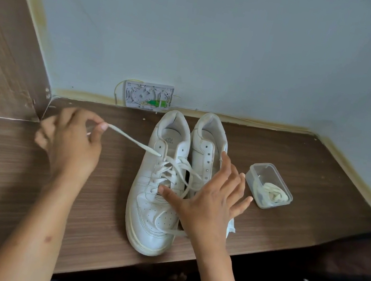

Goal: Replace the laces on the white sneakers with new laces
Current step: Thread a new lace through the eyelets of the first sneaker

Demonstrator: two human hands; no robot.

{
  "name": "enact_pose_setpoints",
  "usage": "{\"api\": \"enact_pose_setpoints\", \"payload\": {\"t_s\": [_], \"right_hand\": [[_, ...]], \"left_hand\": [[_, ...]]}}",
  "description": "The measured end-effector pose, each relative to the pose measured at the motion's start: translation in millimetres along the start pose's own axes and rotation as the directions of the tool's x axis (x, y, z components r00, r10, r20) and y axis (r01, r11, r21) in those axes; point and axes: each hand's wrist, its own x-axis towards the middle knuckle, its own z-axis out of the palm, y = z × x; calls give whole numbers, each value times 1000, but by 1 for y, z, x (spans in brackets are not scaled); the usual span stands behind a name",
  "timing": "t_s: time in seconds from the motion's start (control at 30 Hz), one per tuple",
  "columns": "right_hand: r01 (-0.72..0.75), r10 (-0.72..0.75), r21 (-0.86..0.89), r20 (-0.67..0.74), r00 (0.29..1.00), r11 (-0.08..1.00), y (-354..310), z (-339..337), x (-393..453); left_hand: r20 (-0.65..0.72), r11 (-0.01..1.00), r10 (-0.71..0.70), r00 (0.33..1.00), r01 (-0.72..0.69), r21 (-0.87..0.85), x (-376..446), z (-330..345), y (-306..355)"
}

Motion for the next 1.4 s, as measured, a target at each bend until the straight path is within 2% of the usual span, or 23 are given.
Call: {"api": "enact_pose_setpoints", "payload": {"t_s": [0.07, 0.17, 0.27, 0.33, 0.43, 0.53, 0.6, 0.63, 0.67, 0.73, 0.8, 0.9, 1.03, 1.23, 1.3, 1.4], "right_hand": [[-5, 5, -6, 7, 1000, 1000, 0, 0, 1], [-3, 3, -3, 18, 1000, 1000, 0, -1, 0], [-6, 6, 0, 24, 1000, 1000, 0, 0, 1], [-10, 11, -2, 21, 1000, 1000, 0, 0, 1], [-12, 12, -9, 22, 1000, 1000, 0, 0, 1], [-10, 10, -3, 29, 1000, 1000, 0, 0, 1], [-5, 5, -1, 22, 1000, 1000, 0, 0, 1], [-6, 6, -3, 18, 1000, 1000, 1, 0, 1], [-7, 7, -6, 16, 1000, 1000, 1, 1, 1], [-9, 9, -10, 20, 1000, 1000, 1, 1, 1], [-10, 10, -1, 24, 1000, 1000, 1, 1, 1], [-16, 16, 1, 33, 999, 1000, 1, 1, 2], [-26, 26, 3, 44, 999, 1000, 1, 0, 2], [-42, 43, -22, 66, 997, 999, -1, 1, 2], [-44, 45, -12, 68, 997, 999, -1, 1, 3], [-45, 46, -10, 87, 995, 999, -1, 0, 4]], "left_hand": [[109, 978, 192, 975, -181, -105, 0, 0, 4], [176, 859, 497, 850, -453, -238, -7, 5, 23], [134, 785, 614, 778, -584, -209, -15, 11, 35], [120, 800, 598, 792, -580, -153, -16, 14, 33], [42, 864, 504, 863, -503, -38, -11, 13, 22], [-108, 968, 252, 962, -253, 6, -2, 4, 9], [-126, 995, 96, 987, -97, 0, 1, -1, 3], [-95, 998, 66, 993, -67, -7, 1, -1, 2], [-49, 996, 80, 996, -82, -35, 1, -1, 2], [47, 958, 263, 964, -255, -130, -1, -1, 9], [134, 871, 478, 868, -448, -203, -5, 2, 18], [196, 801, 596, 778, -560, -212, -13, 10, 28], [157, 796, 604, 782, -580, -174, -16, 15, 29], [37, 907, 416, 909, -411, -97, -14, 9, 25], [61, 915, 400, 915, -395, -81, -13, 12, 24], [127, 916, 387, 913, -365, -169, -9, 15, 21]]}}
